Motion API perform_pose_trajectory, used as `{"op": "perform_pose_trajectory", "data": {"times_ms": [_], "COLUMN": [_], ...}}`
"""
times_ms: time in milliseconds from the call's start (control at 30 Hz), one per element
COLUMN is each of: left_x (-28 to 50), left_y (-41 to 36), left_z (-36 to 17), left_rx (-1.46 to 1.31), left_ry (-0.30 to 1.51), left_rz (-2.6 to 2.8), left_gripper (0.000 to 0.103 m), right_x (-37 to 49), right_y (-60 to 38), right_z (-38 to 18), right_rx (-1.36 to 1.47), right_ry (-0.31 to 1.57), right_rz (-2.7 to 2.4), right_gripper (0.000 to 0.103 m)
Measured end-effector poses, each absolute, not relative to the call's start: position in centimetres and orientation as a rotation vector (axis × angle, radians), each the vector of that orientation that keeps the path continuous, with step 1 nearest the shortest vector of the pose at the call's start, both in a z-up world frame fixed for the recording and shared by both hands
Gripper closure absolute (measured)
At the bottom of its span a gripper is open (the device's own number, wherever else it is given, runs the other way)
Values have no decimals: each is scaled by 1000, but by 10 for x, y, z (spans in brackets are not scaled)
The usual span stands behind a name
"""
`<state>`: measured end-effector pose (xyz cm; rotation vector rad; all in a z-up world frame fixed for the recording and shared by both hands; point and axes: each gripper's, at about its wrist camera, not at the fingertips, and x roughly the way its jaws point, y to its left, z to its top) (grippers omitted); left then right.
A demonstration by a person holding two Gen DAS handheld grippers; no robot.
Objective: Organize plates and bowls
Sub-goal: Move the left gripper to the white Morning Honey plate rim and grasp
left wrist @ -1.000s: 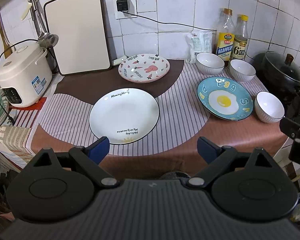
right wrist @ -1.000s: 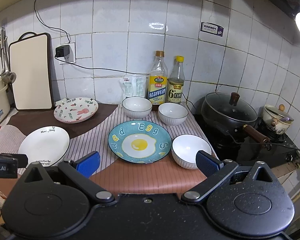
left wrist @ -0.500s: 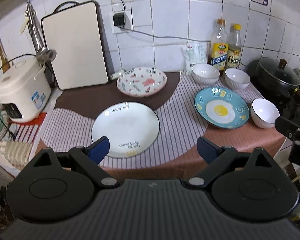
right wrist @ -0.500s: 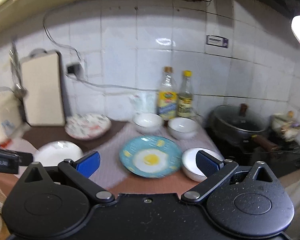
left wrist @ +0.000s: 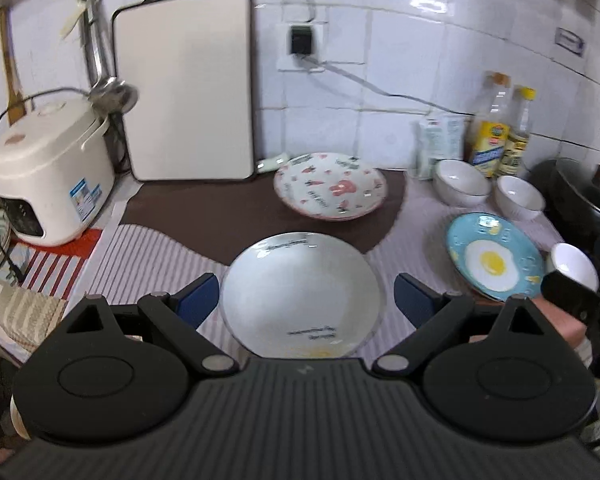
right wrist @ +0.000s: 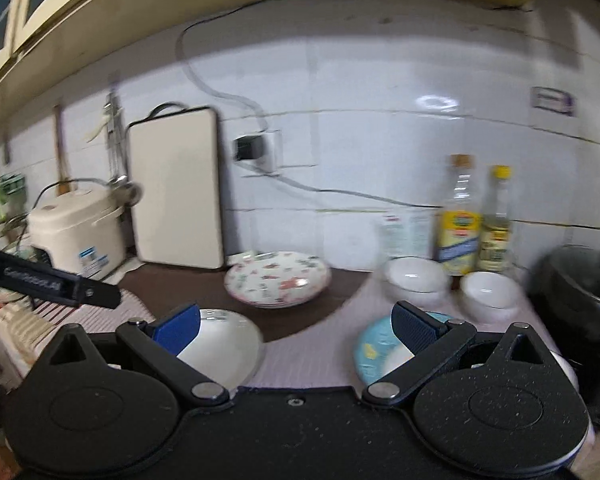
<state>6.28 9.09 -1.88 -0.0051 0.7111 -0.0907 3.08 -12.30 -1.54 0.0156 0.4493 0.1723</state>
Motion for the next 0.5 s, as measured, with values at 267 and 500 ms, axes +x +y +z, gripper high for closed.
{"op": "perform_pose_trajectory", "data": {"times_ms": [267, 500], "left_x": [111, 149], "left_y": [131, 157], "left_z": [-64, -124], "left_rx": [-9, -20], "left_ry": [800, 915], "left_rz": [-22, 40], "left_gripper": [10, 14], "right_x": [93, 130], "right_y": [-89, -79], "right_z": [-65, -119], "right_rx": [67, 127], "right_ry": [530, 641], "right_rz": [304, 289], "right_gripper": [2, 14]}}
